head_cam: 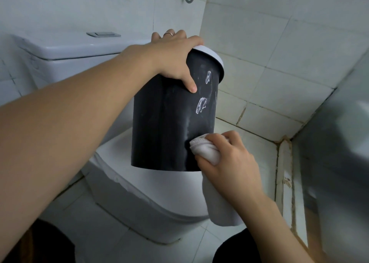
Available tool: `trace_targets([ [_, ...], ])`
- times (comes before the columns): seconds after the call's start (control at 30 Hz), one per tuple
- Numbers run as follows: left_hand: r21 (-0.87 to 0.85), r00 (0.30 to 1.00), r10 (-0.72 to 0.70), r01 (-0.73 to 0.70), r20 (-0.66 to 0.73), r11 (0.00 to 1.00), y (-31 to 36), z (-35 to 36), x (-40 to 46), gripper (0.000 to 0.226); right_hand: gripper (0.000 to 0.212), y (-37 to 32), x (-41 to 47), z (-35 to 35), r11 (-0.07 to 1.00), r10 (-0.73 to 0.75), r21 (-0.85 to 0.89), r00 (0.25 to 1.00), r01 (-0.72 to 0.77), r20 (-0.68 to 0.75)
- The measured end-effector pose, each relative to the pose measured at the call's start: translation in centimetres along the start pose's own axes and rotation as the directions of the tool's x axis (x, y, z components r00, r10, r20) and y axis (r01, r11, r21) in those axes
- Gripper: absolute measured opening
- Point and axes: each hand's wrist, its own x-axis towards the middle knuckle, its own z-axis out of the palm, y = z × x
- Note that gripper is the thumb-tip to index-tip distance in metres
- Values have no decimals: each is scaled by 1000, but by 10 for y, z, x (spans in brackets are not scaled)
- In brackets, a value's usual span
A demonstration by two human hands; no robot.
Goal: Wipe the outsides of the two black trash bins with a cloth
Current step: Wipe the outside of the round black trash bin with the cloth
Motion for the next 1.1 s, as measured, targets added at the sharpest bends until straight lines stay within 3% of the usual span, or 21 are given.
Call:
trace_targets([
  [0.1,6,1000,12,-12,3,1000,2,-1,-2,108,27,-7,-1,3,999,-32,33,999,32,-6],
  [0.3,4,1000,16,-16,-2,1000,1,-2,-6,107,26,14,8,0,990,140,-8,990,-140,0],
  [0.53,29,999,38,-38,-13,999,6,-1,-6,112,26,-22,16,-7,999,-45,6,998,46,-44],
  [0.77,8,1000,0,0,-11,1000,-8,-4,-11,109,29,4,22,-1,992,123,8,992,-123,-24],
  [1.1,-18,1000,5,-5,24,1000,-14,-21,-8,86,28,-9,21,-6,997,73,25,997,-72,-38],
])
